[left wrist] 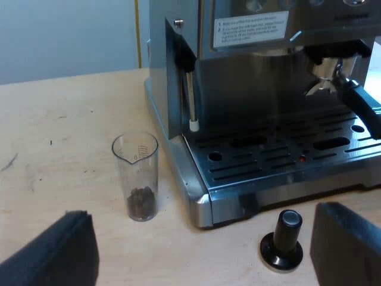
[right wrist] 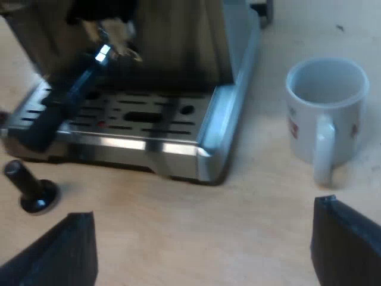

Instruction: Pour the beans into the coffee machine

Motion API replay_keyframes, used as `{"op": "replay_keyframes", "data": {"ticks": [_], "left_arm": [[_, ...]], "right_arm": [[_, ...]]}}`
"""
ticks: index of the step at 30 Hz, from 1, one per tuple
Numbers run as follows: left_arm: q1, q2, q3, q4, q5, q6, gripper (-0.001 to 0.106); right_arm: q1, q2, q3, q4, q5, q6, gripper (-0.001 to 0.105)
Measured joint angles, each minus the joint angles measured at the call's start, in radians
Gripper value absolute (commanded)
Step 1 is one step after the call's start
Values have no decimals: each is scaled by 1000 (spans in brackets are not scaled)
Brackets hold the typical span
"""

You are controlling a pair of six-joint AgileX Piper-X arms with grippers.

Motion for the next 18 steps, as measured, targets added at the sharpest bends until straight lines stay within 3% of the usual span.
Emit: {"op": "replay_keyframes", "data": {"ticks": [10,18], "left_arm": [[0,60,-5,-3,0,0,84],[0,67,-5,-3,0,0,84]], "right_arm": [[140,160,-166,0,-35,-52,79],[219,254,-191,-35,-170,-77,79]]}}
